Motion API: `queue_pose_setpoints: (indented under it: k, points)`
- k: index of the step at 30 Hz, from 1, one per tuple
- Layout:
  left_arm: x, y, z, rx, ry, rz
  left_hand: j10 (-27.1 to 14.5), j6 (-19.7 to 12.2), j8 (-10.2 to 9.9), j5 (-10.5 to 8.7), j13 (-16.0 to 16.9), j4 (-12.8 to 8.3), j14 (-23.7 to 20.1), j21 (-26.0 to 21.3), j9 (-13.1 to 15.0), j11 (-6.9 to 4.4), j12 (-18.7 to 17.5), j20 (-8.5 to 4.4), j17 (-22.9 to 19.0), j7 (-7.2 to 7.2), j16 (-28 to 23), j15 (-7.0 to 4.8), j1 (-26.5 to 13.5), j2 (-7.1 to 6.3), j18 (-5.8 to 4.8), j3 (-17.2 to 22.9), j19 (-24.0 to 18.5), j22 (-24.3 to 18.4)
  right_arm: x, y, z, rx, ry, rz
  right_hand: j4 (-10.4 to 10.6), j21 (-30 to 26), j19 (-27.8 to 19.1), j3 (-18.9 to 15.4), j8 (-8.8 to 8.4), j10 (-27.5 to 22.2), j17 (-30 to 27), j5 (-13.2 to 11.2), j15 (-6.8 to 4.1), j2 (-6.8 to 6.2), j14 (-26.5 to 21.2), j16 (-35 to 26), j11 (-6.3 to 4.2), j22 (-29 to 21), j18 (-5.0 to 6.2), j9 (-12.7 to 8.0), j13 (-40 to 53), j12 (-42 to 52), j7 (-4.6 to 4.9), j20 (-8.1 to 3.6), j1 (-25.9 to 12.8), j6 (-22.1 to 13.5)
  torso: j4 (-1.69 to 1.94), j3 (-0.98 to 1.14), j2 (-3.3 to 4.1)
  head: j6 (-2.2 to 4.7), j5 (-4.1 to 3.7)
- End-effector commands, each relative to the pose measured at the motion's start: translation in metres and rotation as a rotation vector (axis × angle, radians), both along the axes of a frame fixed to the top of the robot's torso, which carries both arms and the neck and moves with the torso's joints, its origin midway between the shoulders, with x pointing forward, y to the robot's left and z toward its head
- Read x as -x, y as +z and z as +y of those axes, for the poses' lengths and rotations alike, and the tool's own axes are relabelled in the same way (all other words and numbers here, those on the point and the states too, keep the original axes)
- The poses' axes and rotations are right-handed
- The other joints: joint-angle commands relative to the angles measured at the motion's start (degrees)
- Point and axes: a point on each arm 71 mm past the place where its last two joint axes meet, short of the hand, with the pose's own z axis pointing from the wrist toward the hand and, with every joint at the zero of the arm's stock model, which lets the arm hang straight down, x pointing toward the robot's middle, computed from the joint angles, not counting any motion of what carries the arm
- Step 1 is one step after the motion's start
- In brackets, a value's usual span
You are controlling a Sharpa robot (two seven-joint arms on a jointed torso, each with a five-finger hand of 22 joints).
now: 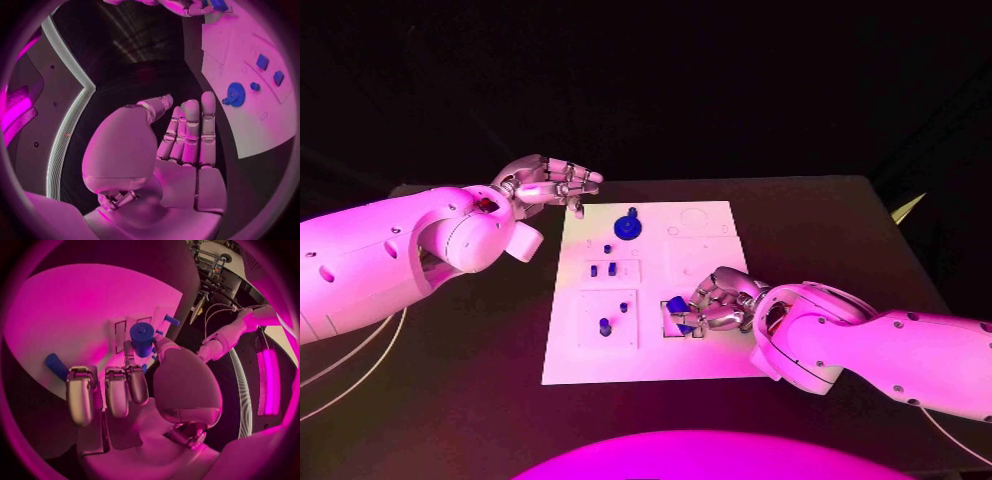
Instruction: Assemble the parts on the task board
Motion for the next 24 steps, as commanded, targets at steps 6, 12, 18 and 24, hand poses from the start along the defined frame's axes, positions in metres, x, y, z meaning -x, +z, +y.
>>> queue_pose_setpoints:
  k: [6, 12, 18, 24]
  points:
    - [0.0008, 0.0008, -0.0021, 0.010, -0.016, 0.003, -0.4, 0.0, -0.2, -0.07, -0.1, 0.4, 0.0, -0.3, 0.0, 0.13, 0.2, -0.11, 0.1, -0.02, 0.2, 0.07, -0.3, 0.22, 0.40, 0.0, 0.3, -0.1, 0.0021, -0.0019, 0.0030, 0.005, 0.017, 0.017, -0.1, 0.3, 5.0, 0.0, 0.29, 2.3, 11.3, -0.6, -0.34, -0.17, 5.2, 0.2, -0.46, 13.0, -0.49, 0.8, 10.0, 0.3, -2.00, -0.40, -0.8, 2.4, -0.05, 0.01, 0.01, -0.19, 0.11]
    - [0.0009, 0.0007, -0.0023, 0.010, -0.018, 0.005, -0.4, 0.0, -0.2, -0.08, -0.1, 0.5, -0.1, -0.3, 0.0, 0.13, 0.2, -0.11, 0.1, -0.02, 0.2, 0.06, -0.3, 0.22, 0.40, 0.0, 0.3, -0.1, 0.0008, -0.0021, 0.0038, 0.002, 0.012, 0.011, -0.1, 0.3, 5.0, 0.0, 0.38, 2.3, 11.3, -0.7, -0.36, -0.17, 5.2, 0.2, -0.48, 13.0, -0.51, 0.9, 9.9, 0.2, -2.03, -0.43, -1.1, 2.4, -0.05, 0.00, -0.03, -0.08, 0.10]
    - [0.0010, 0.0006, -0.0020, 0.009, -0.018, 0.006, -0.4, 0.0, -0.2, -0.08, -0.1, 0.5, -0.1, -0.3, 0.0, 0.13, 0.2, -0.11, 0.1, -0.02, 0.2, 0.06, -0.3, 0.22, 0.40, 0.0, 0.3, -0.1, -0.0018, -0.0027, 0.0045, 0.007, 0.008, -0.001, 0.0, 0.2, 5.0, -1.1, 1.25, 2.3, 11.4, -7.7, -0.49, 0.47, 5.2, 0.2, -0.62, 13.0, -0.48, 1.4, 10.0, 0.1, -2.19, -0.58, -5.0, 2.2, -0.04, -0.02, 0.01, 0.08, -0.01]
    - [0.0011, 0.0006, -0.0016, 0.009, -0.017, 0.007, -0.4, 0.0, -0.2, -0.08, -0.1, 0.5, -0.1, -0.3, 0.0, 0.13, 0.2, -0.11, 0.1, -0.02, 0.2, 0.06, -0.3, 0.22, 0.40, 0.0, 0.3, -0.1, -0.0042, -0.0039, 0.0052, 0.024, 0.011, -0.009, 0.0, 0.1, 5.0, -4.2, 2.08, 2.3, 11.3, -9.4, -0.56, 0.33, 5.2, 0.2, -0.67, 12.9, -0.46, 1.8, 10.0, -0.1, -2.29, -0.64, -8.9, 1.9, -0.02, -0.05, -0.01, 0.03, 0.00]
